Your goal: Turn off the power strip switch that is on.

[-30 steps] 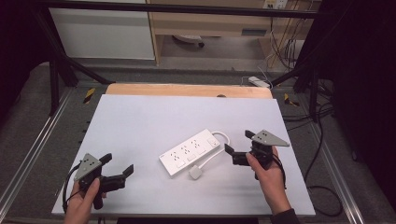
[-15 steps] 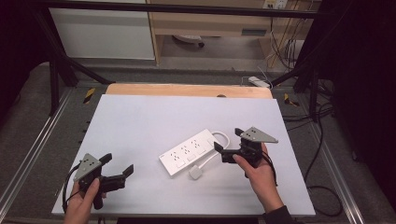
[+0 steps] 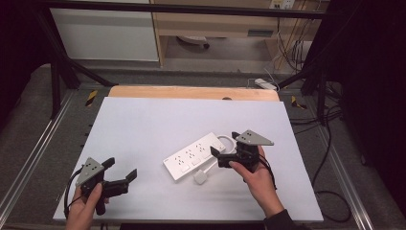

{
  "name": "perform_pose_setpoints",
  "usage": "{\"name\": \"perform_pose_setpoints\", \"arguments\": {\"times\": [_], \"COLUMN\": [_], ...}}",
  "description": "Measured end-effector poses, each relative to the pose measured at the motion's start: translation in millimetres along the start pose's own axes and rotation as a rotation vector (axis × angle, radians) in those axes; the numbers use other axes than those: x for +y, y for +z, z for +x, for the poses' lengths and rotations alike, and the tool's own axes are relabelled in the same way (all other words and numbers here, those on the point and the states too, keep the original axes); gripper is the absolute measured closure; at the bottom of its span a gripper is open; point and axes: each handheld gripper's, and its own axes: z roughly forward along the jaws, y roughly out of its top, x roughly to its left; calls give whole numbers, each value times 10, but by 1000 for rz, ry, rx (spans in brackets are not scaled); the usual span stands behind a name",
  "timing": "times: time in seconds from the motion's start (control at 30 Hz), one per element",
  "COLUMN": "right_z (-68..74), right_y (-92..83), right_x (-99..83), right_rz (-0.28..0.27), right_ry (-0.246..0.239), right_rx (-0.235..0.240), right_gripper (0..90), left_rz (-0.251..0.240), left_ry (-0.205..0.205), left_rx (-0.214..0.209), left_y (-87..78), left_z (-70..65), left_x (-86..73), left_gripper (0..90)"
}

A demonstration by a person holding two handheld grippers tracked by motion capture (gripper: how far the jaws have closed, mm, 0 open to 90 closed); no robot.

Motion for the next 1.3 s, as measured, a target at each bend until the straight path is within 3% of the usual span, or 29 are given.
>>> {"name": "perform_pose_setpoints", "arguments": {"times": [0.27,0.93,1.3], "right_z": [78,256,314], "right_y": [90,247,268], "right_x": [-7,-40,-63], "right_rz": [8,38,36], "right_ry": [-29,-56,-68], "right_rx": [51,81,100], "right_gripper": [32,104,226], "left_rz": [0,-3,-4], "left_ry": [1,2,2], "left_rx": [-2,-5,-5], "left_y": [0,-1,-1], "left_z": [-2,-2,-7], "left_x": [-1,0,0], "left_gripper": [43,43,43]}}
